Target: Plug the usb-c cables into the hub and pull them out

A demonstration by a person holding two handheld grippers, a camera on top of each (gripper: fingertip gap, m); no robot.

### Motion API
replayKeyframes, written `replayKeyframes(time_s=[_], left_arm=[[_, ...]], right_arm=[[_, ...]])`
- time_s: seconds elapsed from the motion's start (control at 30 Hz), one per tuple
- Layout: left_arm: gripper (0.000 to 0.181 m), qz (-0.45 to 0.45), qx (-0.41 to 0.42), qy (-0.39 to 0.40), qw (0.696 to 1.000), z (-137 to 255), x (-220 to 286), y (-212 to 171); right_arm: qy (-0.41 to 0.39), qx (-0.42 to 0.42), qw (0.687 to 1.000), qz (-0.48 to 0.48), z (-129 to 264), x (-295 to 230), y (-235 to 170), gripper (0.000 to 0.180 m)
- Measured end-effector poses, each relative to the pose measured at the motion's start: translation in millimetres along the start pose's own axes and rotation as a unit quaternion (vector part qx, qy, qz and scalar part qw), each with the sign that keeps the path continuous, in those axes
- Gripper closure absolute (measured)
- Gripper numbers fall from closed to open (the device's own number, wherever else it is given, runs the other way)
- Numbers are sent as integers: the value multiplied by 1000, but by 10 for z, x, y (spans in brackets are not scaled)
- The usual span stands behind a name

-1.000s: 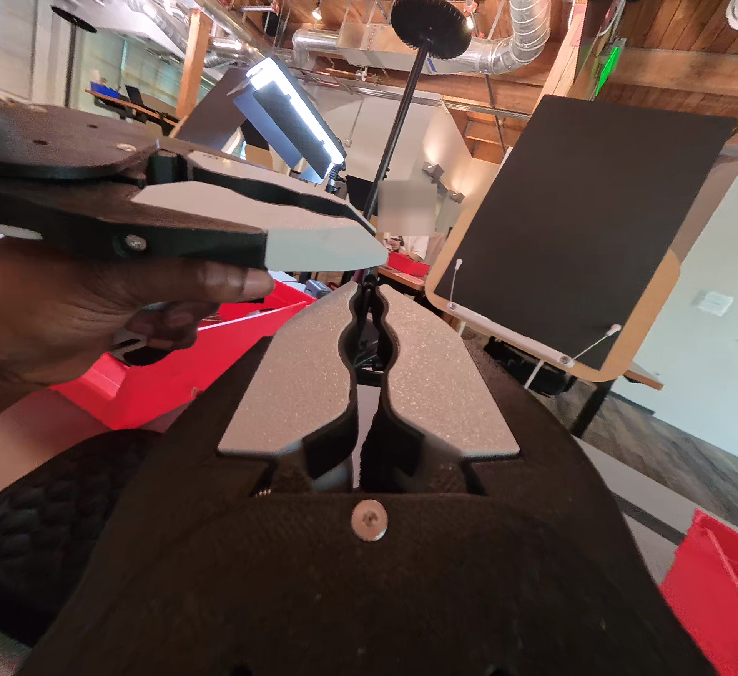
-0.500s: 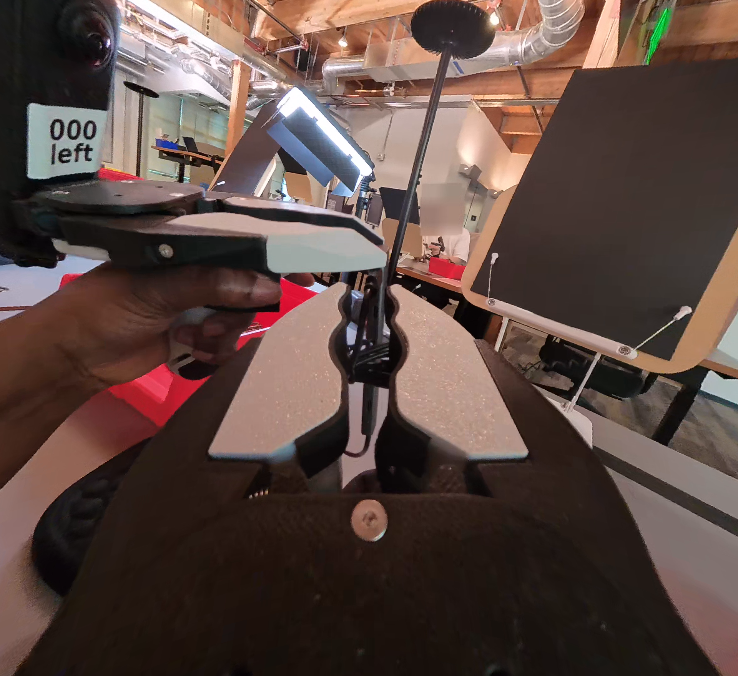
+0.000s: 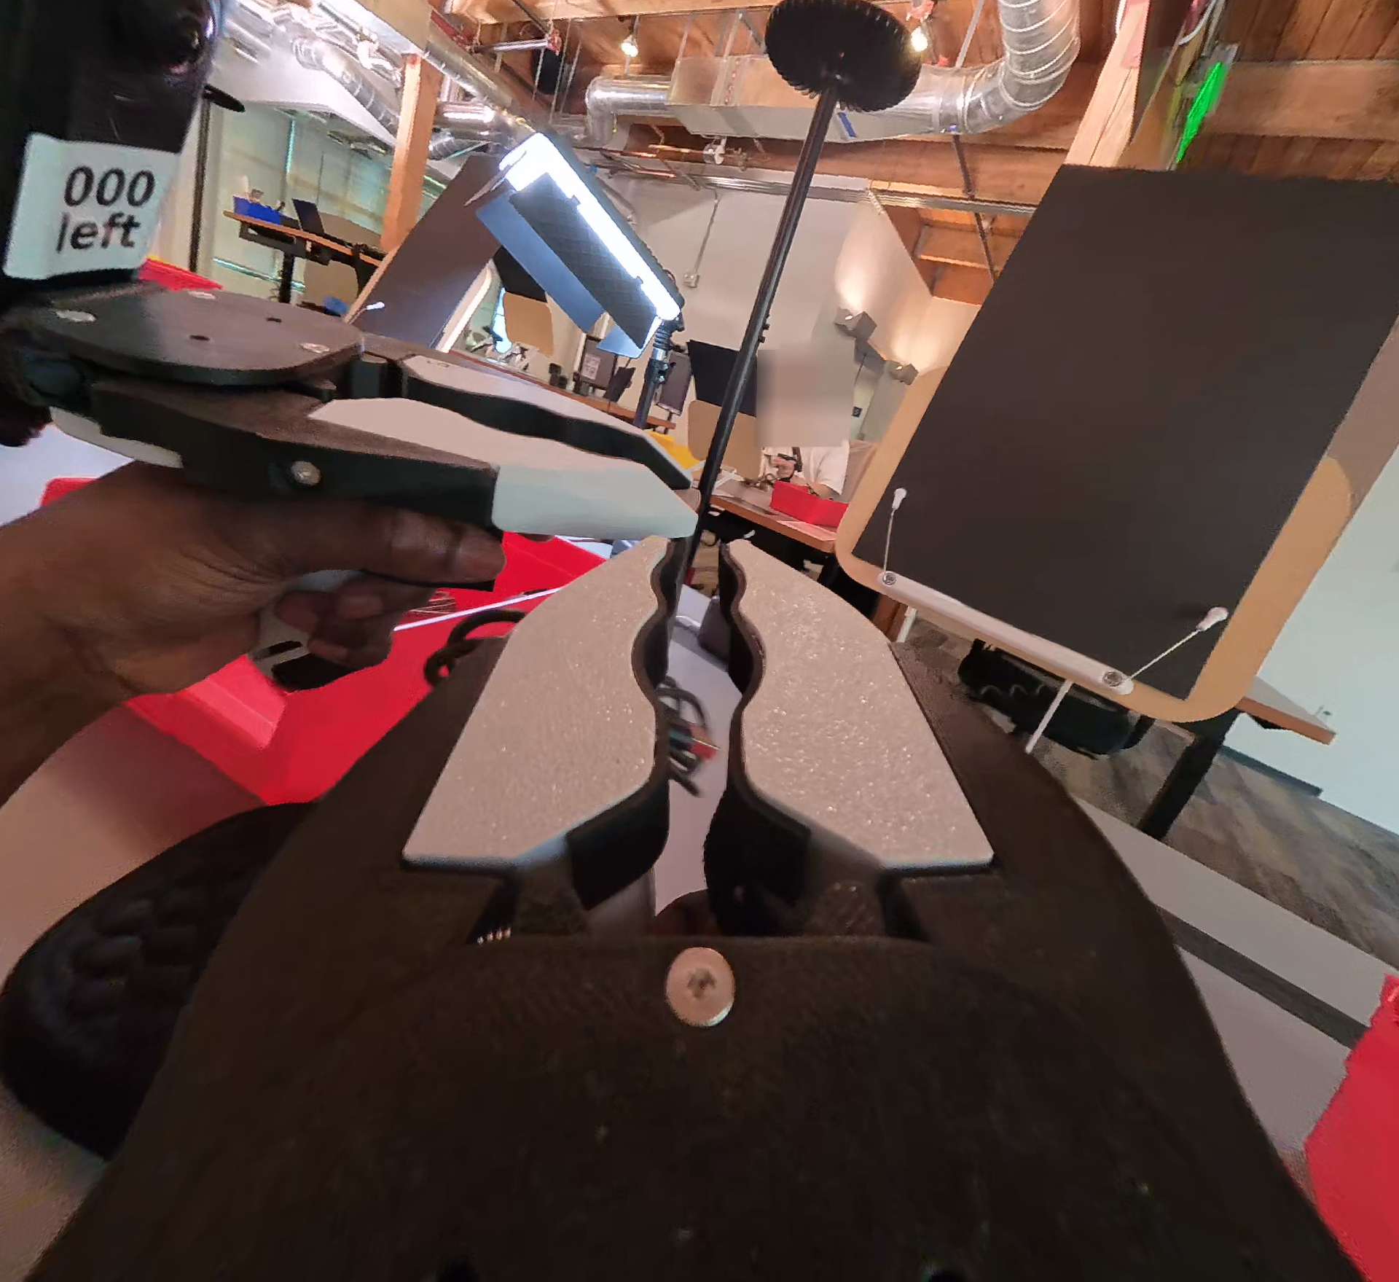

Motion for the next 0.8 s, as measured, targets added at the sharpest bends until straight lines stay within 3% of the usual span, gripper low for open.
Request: replayKeyframes(time_s=[0.17,0.37,0.63,0.8], left_arm=[[159,-16,-4,2,1000,15,5,11],[159,-43,-23,-10,999,-29,96,-5],[159,-26,-28,-34,999,-24,107,-37],[159,-25,-39,-32,998,-49,116,-63]], right_arm=[[49,-53,997,-34,3,-4,7,160],[39,-70,996,-30,-22,5,-49,167],[51,-98,993,-36,-40,-34,-105,163],[43,-105,994,-4,-56,-49,-149,171]])
Point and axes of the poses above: each gripper's, where its closed fingertips meet, z back along the fingers, y out of its top, x = y × z across the jaws, the point moved 4 cm from there along z, back along the fingers, and after that the axes turned 1 degree about x, right-handed, at the moved point
